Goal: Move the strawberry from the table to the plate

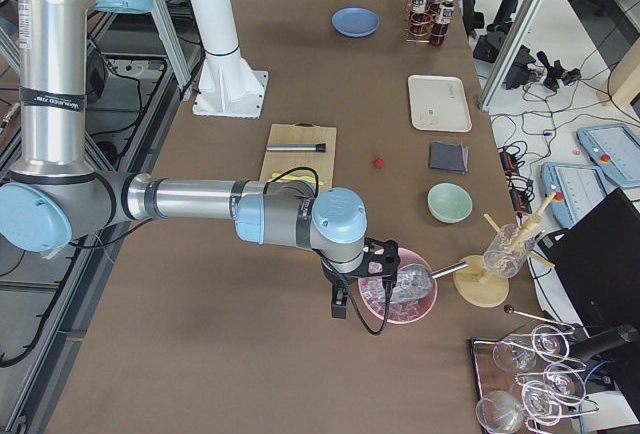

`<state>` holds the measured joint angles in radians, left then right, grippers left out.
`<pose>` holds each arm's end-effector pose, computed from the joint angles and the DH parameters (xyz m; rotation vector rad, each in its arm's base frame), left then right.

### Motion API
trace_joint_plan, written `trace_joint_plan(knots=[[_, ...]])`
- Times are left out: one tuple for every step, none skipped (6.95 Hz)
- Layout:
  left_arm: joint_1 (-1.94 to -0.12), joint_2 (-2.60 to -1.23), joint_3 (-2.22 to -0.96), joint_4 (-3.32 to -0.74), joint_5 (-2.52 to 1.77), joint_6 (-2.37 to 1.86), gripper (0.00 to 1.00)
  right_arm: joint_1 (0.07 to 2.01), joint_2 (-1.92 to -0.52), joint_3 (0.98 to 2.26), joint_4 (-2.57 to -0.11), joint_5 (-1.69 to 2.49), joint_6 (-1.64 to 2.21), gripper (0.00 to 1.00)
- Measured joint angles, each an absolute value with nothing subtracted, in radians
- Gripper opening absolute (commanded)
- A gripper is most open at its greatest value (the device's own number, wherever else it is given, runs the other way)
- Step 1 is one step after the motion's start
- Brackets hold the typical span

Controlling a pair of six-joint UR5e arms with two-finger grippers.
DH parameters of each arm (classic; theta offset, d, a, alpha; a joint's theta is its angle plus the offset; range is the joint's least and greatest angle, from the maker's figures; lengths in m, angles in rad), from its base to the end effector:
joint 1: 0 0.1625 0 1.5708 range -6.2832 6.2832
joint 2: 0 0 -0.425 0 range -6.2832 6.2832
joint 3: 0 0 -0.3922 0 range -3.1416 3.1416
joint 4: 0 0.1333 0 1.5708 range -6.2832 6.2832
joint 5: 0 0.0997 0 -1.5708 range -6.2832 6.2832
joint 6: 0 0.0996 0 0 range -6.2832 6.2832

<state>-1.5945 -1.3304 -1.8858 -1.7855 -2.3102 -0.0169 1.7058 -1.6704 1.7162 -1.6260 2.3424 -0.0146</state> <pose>-0.0758 -0.4048 0.5881 0.2784 0.7330 0.0684 0.1236 -0.4359 0.6398 0.0488 -0.7706 0.1180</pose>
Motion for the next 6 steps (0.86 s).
trace_joint_plan(knots=[[-1.594, -1.330, -1.885, -1.785, -2.310, -0.017, 0.98, 1.706, -1.670, 1.716, -1.626, 2.342, -0.014, 1.00], [-1.594, -1.330, -1.884, -1.785, -2.310, -0.017, 0.98, 1.706, -1.670, 1.716, -1.626, 2.343, -0.014, 1.00], [-1.594, -1.330, -1.883, -1.784, -2.310, -0.017, 0.98, 1.706, -1.670, 1.716, -1.626, 2.343, -0.014, 1.00], [-1.594, -1.330, -1.882, -1.783, -2.310, -0.017, 0.98, 1.706, -1.670, 1.717, -1.626, 2.346, -0.014, 1.00], [-1.594, -1.329, -1.881, -1.783, -2.310, -0.017, 0.98, 1.706, -1.670, 1.717, -1.626, 2.349, -0.014, 1.00], [-1.594, -1.329, -1.881, -1.783, -2.310, -0.017, 0.98, 1.706, -1.670, 1.717, -1.626, 2.352, -0.014, 1.00]])
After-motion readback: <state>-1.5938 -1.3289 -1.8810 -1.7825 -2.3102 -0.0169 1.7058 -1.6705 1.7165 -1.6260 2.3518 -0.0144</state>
